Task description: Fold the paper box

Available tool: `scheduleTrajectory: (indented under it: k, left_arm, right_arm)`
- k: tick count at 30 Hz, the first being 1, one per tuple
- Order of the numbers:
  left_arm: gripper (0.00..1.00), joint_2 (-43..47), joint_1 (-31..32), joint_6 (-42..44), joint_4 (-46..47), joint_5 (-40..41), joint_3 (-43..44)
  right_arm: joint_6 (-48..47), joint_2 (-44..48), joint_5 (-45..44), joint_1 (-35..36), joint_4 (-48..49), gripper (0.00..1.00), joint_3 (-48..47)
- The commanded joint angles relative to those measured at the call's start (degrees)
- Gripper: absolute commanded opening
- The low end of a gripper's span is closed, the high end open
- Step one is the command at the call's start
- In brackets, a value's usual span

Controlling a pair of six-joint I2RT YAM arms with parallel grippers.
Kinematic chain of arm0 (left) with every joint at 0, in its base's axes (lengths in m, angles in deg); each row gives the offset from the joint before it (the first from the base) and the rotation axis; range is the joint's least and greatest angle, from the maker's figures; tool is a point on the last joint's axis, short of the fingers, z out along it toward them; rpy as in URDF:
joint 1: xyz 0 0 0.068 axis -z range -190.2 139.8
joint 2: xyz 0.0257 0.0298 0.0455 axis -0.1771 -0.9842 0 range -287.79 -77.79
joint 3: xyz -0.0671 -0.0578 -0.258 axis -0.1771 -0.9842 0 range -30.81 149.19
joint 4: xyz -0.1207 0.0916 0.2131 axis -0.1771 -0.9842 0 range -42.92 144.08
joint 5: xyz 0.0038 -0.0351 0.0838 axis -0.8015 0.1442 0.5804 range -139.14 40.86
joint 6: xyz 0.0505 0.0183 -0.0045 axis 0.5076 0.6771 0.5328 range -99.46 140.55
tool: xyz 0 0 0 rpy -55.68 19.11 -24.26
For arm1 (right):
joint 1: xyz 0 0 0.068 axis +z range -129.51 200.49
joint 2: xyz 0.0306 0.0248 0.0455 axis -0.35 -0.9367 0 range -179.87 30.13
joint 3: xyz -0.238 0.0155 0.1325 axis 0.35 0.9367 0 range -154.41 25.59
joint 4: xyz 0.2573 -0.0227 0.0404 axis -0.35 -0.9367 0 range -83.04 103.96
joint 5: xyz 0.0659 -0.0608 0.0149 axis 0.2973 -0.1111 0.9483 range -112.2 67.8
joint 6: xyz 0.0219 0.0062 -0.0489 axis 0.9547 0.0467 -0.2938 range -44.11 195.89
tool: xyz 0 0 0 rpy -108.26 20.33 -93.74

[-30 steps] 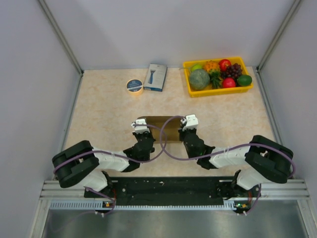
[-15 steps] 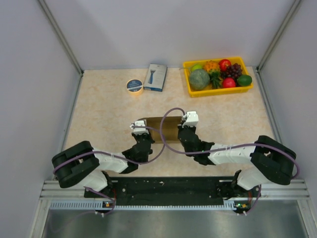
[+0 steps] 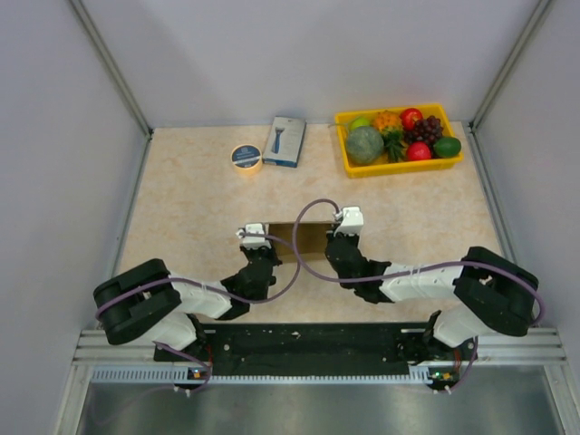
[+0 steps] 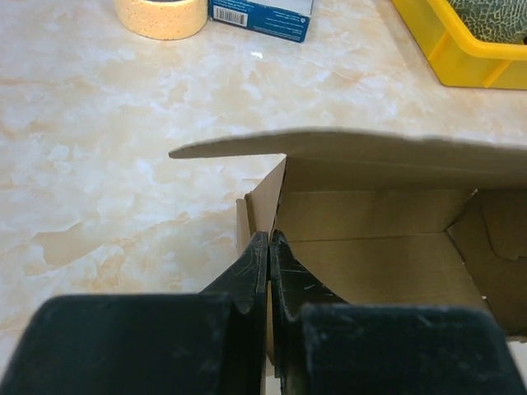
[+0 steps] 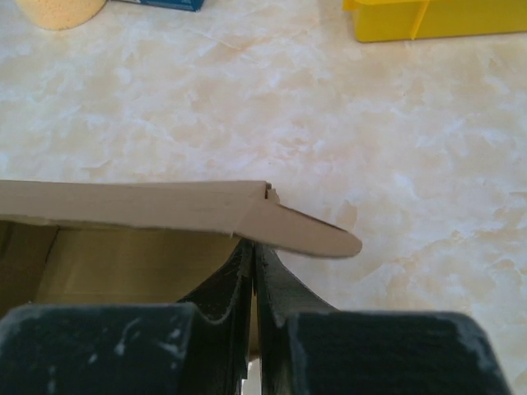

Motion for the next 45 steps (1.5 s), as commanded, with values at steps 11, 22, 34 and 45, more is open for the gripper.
scheduleTrajectory:
  k: [11,22,34,45]
  left_arm:
    - [0.0,-2.46,0.65,-1.4,2.62,-1.31,-1.64]
    - [0.0,-3.95,1.09,-2.11,3.76,0.18,-2.08]
    - [0.0,-5.53,3.29,2.02,3.94,2.64,0.2]
    - [0.21,-6.15,5.05,0.79,0.52,3.79,-0.41]
  right_arm:
    - [3.58,16.89,10.77,1.28,-16.13,0.32,3.57]
    - [8.5,33.56,39.48,-13.72,-42.87,0.64,-10.72]
    - [29.49,-4.0,82.14,-24.12,-24.3,0.47,-30.28]
    - [36.37,-10.78,84.79,-22.89,2.89,0.42,-15.6]
